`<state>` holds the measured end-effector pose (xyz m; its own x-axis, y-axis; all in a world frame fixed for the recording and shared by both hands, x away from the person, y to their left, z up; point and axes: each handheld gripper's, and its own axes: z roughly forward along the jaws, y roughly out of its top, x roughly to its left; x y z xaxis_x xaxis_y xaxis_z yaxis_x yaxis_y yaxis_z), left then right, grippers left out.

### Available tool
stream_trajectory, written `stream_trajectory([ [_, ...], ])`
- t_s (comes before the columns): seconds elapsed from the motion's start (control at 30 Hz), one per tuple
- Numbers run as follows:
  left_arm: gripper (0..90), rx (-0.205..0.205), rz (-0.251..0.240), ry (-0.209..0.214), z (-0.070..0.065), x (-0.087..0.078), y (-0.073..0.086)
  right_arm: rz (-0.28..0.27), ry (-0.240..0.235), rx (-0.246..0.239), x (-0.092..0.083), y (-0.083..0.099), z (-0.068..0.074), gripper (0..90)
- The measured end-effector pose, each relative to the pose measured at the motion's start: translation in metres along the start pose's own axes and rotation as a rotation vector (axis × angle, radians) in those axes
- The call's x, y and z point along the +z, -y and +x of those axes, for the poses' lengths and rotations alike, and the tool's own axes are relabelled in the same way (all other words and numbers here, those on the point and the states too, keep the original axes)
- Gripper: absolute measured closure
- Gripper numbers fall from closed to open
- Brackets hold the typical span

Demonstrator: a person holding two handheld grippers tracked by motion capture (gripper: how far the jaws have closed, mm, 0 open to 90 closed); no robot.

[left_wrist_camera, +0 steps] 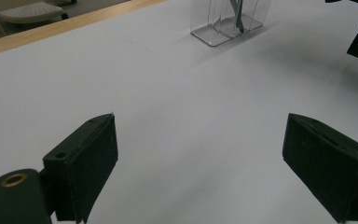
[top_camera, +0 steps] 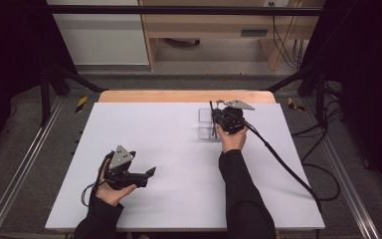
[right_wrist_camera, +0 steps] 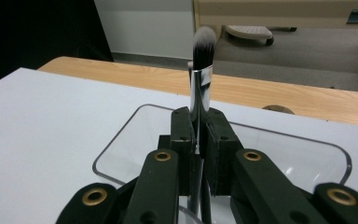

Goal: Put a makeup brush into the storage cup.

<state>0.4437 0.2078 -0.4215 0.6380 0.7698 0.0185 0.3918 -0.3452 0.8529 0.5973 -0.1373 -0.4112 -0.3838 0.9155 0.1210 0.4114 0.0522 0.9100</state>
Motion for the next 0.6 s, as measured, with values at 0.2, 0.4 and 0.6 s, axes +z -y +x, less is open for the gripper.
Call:
stream_trajectory([
  [0.2,9.6,-0.002,0.003,-0.001,0.000,0.001,0.000,0.026,0.012,-0.006,-0.002,0.003,0.000,79.8],
  [0.4,9.6,0.000,0.005,0.000,-0.001,0.001,0.001,0.029,-0.012,0.009,-0.013,0.006,0.002,62.9],
  [0.6,9.6,0.006,0.013,-0.003,-0.002,0.004,0.002,0.048,-0.064,0.009,-0.031,0.010,0.000,39.6],
])
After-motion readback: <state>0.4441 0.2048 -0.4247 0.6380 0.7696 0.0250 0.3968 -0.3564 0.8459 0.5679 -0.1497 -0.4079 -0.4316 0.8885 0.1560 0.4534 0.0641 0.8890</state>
